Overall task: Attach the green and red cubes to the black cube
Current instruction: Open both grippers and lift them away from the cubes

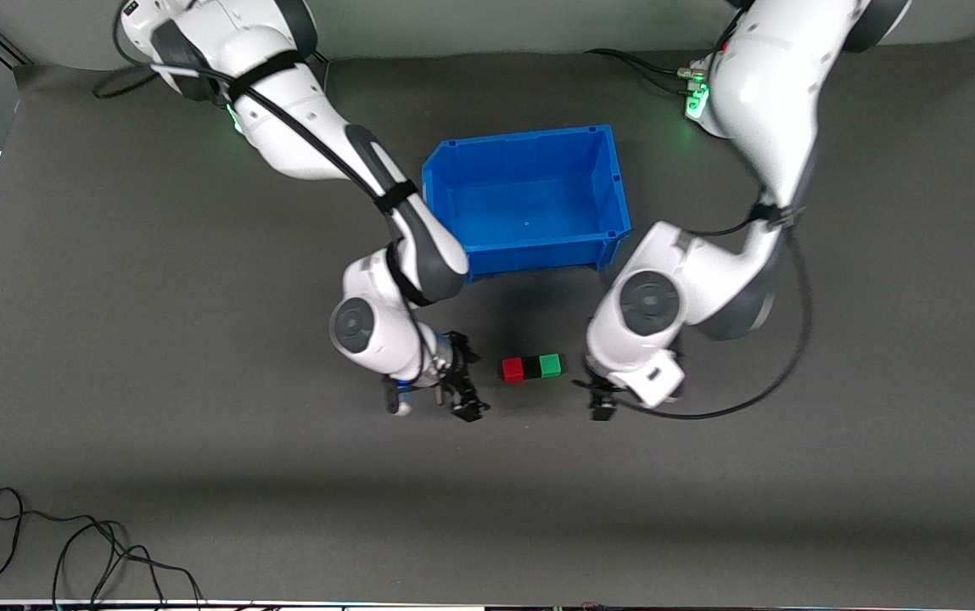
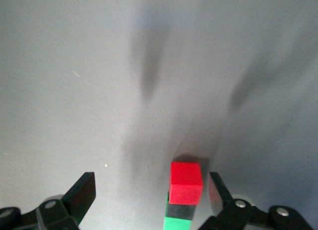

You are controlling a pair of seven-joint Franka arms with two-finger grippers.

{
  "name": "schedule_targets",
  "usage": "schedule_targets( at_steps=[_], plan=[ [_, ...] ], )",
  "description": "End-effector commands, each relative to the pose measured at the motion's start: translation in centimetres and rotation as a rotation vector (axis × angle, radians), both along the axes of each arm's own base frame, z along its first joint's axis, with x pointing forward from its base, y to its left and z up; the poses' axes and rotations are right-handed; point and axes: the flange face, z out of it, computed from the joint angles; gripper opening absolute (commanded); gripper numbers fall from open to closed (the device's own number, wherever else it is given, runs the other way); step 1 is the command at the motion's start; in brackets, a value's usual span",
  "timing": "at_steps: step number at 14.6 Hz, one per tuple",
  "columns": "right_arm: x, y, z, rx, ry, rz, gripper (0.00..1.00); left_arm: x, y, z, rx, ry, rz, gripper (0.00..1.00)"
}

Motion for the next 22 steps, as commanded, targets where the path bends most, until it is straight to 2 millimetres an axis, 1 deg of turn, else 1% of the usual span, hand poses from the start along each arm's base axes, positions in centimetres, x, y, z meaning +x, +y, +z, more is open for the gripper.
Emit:
schedule_targets(
  at_steps=[1, 2, 3, 5, 6, 7, 8, 9, 11, 12, 13, 14, 15, 16, 18, 19, 20, 21, 22],
  plan=[
    [0.0, -4.9, 8.0, -0.061, 0.053, 0.117, 1.0, -0.7, 4.8, 3.0, 0.044, 0.06, -0.151, 1.0],
    [0.0, -7.4, 11.0, -0.07, 0.079, 0.164, 1.0, -0.7, 6.6, 3.6, 0.046, 0.072, -0.231, 1.0],
    [0.0, -9.9, 13.5, -0.075, 0.097, 0.212, 1.0, -0.9, 8.7, 4.0, 0.046, 0.078, -0.329, 1.0],
    [-0.3, -15.0, 17.6, -0.078, 0.115, 0.286, 1.0, -1.7, 12.7, 5.6, 0.044, 0.082, -0.499, 1.0],
    [-0.5, -17.2, 19.3, -0.077, 0.121, 0.313, 1.0, -2.4, 13.6, 6.3, 0.048, 0.068, -0.547, 1.0],
    [-0.9, -19.2, 20.8, -0.091, 0.132, 0.35, 1.0, -2.4, 15.3, 7.1, 0.068, 0.057, -0.58, 1.0],
    [-1.4, -21.0, 22.4, -0.115, 0.132, 0.384, 1.0, -2.4, 17.0, 8.1, 0.072, 0.053, -0.647, 1.0],
    [-2.0, -22.3, 24.0, -0.145, 0.125, 0.407, 1.0, -2.5, 18.0, 8.6, 0.068, 0.059, -0.719, 1.0],
    [-4.0, -25.1, 27.1, -0.211, 0.106, 0.437, 1.0, -3.0, 20.5, 10.1, 0.064, 0.09, -0.849, 1.0],
    [-5.1, -26.3, 28.3, -0.232, 0.094, 0.477, 1.0, -3.2, 22.0, 11.1, 0.058, 0.096, -0.949, 1.0],
    [-5.9, -27.8, 29.2, -0.238, 0.08, 0.518, 1.0, -3.4, 24.5, 12.4, 0.049, 0.102, -1.056, 1.0],
    [-6.6, -29.3, 30.2, -0.248, 0.064, 0.558, 1.0, -3.7, 25.9, 13.1, 0.032, 0.114, -1.133, 1.0],
    [-7.2, -30.6, 31.0, -0.273, 0.05, 0.601, 1.0, -3.9, 26.4, 14.0, 0.027, 0.113, -1.196, 1.0],
    [-7.7, -31.4, 31.8, -0.299, 0.036, 0.648, 1.0, -4.1, 26.8, 14.9, 0.029, 0.103, -1.263, 1.0],
    [-8.4, -33.5, 33.5, -0.329, -0.001, 0.758, 1.0, -4.7, 27.1, 16.6, 0.032, 0.089, -1.455, 1.0],
    [-8.5, -35.3, 34.1, -0.325, -0.018, 0.796, 1.0, -4.9, 27.8, 17.7, 0.032, 0.079, -1.53, 1.0],
    [-8.6, -36.7, 34.6, -0.32, -0.036, 0.848, 1.0, -5.0, 28.7, 18.8, 0.038, 0.061, -1.569, 1.0],
    [-8.7, -38.2, 34.8, -0.312, -0.052, 0.902, 1.0, -5.0, 29.1, 19.9, 0.051, 0.043, -1.585, 1.0],
    [-8.7, -39.4, 35.1, -0.309, -0.072, 0.962, 1.0, -4.8, 28.8, 20.8, 0.064, 0.028, -1.57, 1.0]
  ],
)
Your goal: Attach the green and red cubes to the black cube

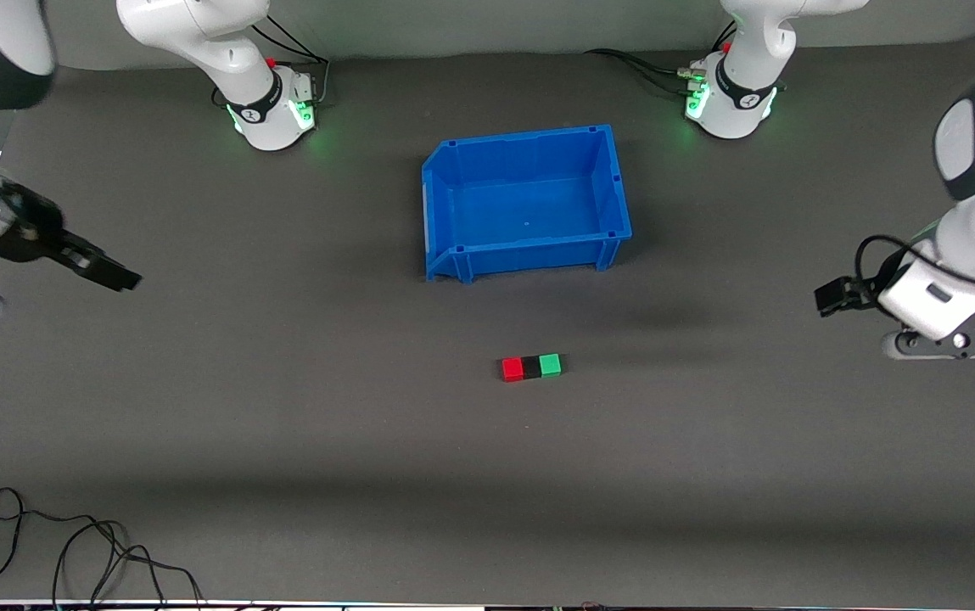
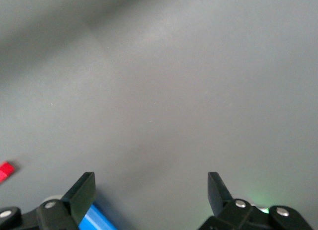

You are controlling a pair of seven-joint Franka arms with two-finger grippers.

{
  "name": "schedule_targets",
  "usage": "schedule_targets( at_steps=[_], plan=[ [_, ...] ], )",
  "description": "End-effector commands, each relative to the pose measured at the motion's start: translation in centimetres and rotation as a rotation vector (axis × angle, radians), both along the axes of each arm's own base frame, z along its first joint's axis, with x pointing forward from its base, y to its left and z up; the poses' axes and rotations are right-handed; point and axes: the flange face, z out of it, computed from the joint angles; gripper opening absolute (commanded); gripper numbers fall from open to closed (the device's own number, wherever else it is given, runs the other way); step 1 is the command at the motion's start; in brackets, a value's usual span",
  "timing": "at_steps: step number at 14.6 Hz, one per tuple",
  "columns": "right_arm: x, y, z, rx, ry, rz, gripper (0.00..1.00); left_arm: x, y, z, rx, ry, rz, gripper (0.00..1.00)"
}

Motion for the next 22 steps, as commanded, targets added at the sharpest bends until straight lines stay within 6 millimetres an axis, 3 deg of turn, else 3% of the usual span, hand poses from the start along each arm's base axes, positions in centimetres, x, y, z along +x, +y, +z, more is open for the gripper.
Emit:
schedule_targets(
  at_steps=[1, 4, 5, 8, 10, 22],
  plan=[
    [-0.7, -3.0, 0.5, -0.002, -0.016, 0.172, 1.0, -0.6, 0.6, 3.3, -0.002, -0.019, -0.041, 1.0],
    [-0.6, -4.6, 1.2, 0.0, -0.053, 0.361, 1.0, -1.8, 1.8, 5.9, -0.032, 0.0, -0.043, 0.99],
    [-0.3, -4.8, 1.2, 0.0, -0.068, 0.405, 1.0, -2.6, 1.8, 7.1, -0.04, -0.027, -0.04, 0.94],
    [0.1, -4.6, 1.3, 0.004, -0.106, 0.449, 1.0, -3.7, 2.3, 8.4, -0.051, -0.038, -0.072, 0.95],
    [0.2, -4.4, 1.3, 0.002, -0.114, 0.453, 1.0, -3.7, 2.2, 8.6, -0.053, -0.044, -0.075, 0.99],
    [-0.3, -4.4, 1.7, 0.065, -0.104, 0.443, 1.0, -2.3, 2.4, 7.5, -0.056, -0.026, -0.059, 1.0]
  ],
)
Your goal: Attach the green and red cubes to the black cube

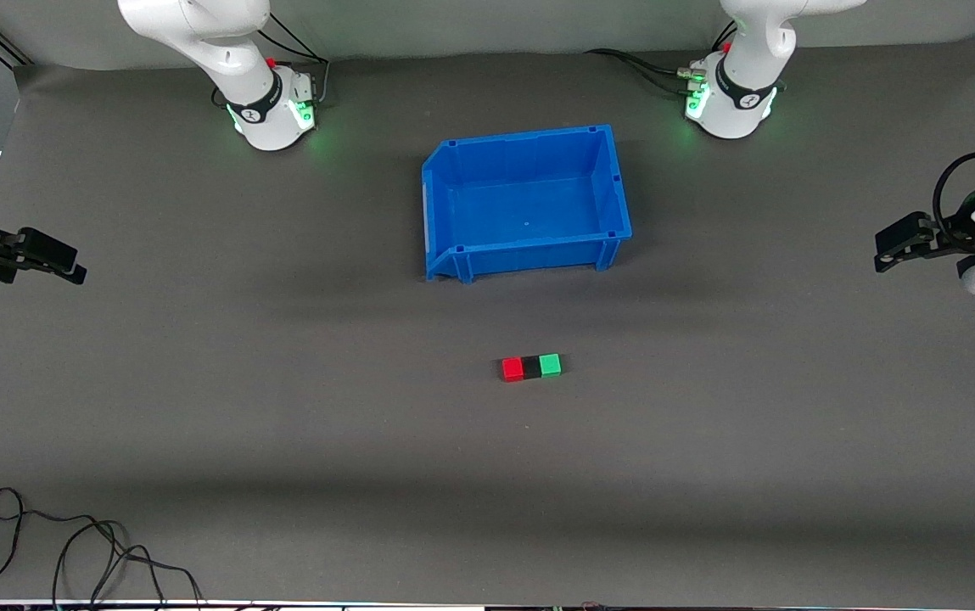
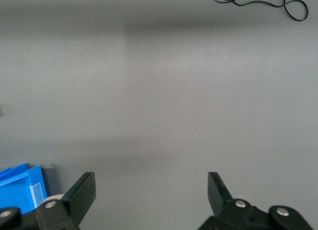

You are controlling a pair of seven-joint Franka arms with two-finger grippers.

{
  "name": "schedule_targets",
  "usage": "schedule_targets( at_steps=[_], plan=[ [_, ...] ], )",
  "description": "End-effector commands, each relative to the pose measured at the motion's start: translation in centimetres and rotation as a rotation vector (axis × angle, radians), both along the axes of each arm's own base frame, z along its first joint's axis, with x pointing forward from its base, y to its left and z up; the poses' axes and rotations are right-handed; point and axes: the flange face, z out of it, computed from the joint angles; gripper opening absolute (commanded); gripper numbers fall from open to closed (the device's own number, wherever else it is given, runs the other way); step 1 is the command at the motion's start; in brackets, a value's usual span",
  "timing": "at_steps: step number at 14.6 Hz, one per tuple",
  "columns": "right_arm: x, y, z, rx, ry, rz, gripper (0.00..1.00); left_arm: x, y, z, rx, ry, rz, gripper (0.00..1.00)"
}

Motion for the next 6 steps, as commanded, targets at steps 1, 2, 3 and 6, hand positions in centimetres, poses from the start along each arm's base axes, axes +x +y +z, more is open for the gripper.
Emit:
schedule_targets(
  at_steps=[1, 2, 3, 6],
  plan=[
    [-0.78, -0.04, 0.62, 0.022, -0.005, 0.014, 1.0, 0.26, 0.0, 0.41, -0.01, -0.001, -0.011, 1.0],
    [-0.75, -0.03, 0.59, 0.022, -0.004, 0.014, 1.0, 0.27, 0.09, 0.41, -0.01, -0.001, -0.014, 1.0],
    [-0.71, -0.03, 0.5, 0.022, -0.002, 0.014, 1.0, 0.25, 0.17, 0.4, -0.01, 0.001, -0.016, 1.0],
    [-0.78, -0.03, 0.56, 0.022, -0.001, 0.014, 1.0, 0.23, 0.17, 0.31, -0.01, 0.004, -0.02, 1.0]
  ],
)
